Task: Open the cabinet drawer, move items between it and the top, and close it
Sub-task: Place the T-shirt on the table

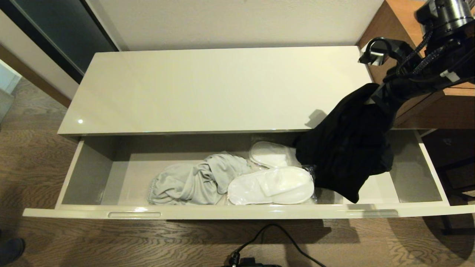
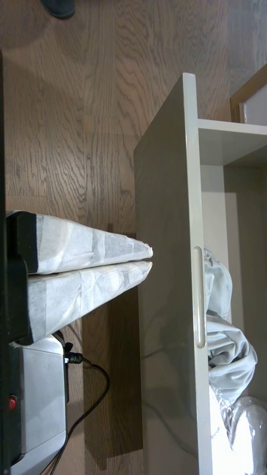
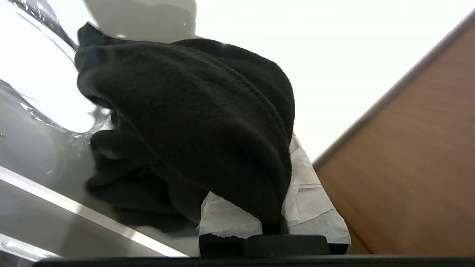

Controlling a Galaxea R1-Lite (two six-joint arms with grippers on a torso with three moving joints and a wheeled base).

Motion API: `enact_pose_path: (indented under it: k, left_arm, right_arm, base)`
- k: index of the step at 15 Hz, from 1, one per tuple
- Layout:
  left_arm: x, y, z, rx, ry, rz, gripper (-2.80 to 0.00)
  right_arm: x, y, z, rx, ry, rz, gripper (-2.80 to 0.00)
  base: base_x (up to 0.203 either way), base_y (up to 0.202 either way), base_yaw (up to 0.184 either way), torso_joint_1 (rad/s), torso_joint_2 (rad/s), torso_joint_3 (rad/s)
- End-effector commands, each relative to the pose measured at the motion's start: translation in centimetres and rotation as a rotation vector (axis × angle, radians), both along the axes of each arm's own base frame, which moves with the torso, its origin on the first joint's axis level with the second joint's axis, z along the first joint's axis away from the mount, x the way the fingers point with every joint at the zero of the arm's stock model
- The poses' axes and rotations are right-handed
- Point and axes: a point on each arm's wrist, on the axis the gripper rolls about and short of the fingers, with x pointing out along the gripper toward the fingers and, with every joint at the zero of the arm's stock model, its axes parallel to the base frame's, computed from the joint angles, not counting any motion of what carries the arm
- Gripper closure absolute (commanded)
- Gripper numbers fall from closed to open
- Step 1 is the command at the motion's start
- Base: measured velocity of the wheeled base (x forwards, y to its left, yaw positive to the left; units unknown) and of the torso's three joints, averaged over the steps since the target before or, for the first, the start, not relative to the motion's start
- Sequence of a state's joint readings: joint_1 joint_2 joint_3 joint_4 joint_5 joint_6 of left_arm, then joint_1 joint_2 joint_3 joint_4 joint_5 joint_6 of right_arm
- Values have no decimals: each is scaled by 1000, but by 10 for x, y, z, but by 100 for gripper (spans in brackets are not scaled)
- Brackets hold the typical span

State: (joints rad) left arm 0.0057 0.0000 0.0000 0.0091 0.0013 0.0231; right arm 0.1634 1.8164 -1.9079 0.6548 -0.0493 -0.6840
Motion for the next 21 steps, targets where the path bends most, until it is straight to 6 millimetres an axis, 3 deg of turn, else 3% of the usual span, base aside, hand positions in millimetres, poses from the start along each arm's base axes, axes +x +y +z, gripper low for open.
enact_pose_path:
  k: [1,8,13,21]
  left_arm:
    - [0,0,0,0,2,1,0]
    - [0,0,0,0,2,-1,0]
    - [0,0,0,0,2,1,0]
    - [0,0,0,1,2,1,0]
  right_arm:
    - [-4,1,9,-1,-27,2,0]
    - [-7,29,31,65,-242,-210,0]
    - [8,30,42,81,-433,-345,0]
    - [-19,20,80,52,-622,-383,0]
  base:
    - [0,0,0,0,0,0]
    - [0,0,0,0,0,0]
    - [0,0,0,0,0,0]
    - [0,0,0,0,0,0]
